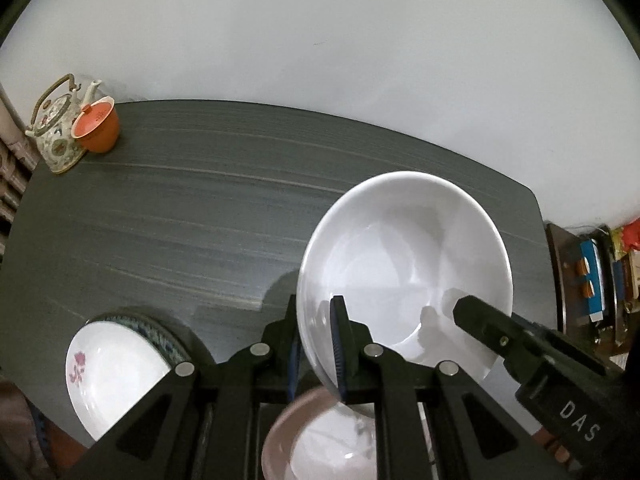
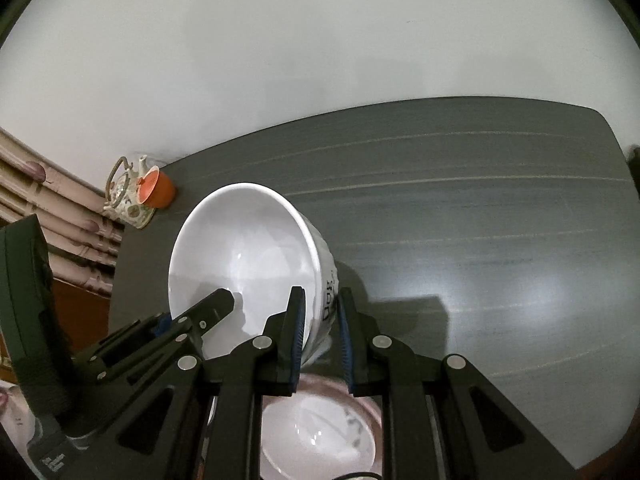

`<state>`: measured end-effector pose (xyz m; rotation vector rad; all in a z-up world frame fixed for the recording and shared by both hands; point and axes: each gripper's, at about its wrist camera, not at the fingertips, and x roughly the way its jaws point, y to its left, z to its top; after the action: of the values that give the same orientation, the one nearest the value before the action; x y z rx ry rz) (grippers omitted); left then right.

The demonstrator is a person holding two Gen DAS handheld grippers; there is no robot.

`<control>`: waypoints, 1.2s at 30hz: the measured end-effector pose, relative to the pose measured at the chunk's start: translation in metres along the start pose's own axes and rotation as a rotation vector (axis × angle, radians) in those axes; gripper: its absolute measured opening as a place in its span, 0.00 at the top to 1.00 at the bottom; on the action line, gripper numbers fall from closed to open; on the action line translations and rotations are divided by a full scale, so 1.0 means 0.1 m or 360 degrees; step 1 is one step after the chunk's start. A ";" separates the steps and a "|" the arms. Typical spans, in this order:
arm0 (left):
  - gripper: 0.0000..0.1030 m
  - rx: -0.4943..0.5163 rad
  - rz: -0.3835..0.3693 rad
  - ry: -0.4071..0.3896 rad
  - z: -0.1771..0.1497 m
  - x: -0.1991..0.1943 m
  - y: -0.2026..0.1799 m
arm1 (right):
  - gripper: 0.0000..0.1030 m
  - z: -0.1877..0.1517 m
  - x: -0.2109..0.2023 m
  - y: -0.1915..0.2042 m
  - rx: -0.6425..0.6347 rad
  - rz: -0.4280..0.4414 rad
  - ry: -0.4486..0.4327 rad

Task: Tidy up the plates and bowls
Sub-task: 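Carry the small bowl over and lower it into the white bowl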

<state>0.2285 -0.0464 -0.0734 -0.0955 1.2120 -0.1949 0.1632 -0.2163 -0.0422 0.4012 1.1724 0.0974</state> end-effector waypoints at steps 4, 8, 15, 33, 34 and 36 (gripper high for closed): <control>0.87 0.0016 -0.0001 -0.0010 -0.08 -0.10 0.01 | 0.85 -0.18 -0.13 0.01 0.0008 -0.0004 -0.0013; 0.87 0.0023 -0.0018 -0.0006 -0.24 -0.24 0.01 | 0.84 -0.35 -0.22 0.02 0.0038 0.0011 -0.0027; 0.87 0.0029 -0.0045 0.0000 -0.56 -0.47 -0.08 | 0.84 -0.64 -0.37 0.04 0.0054 -0.0012 -0.0023; 0.87 0.0049 -0.0026 0.0126 -1.07 -0.37 -0.10 | 0.83 -1.16 -0.37 -0.02 0.0115 -0.0022 0.0031; 0.87 0.0043 -0.0020 0.0137 -1.09 -0.34 -0.09 | 0.83 -1.18 -0.36 -0.02 0.0110 -0.0028 0.0036; 0.87 0.0042 -0.0011 0.0148 -1.11 -0.31 -0.09 | 0.83 -1.24 -0.34 -0.03 0.0097 -0.0042 0.0043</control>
<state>0.1132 -0.0454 -0.0826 -0.0682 1.3015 -0.2234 0.0368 -0.1968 -0.0544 0.4392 1.2093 0.0441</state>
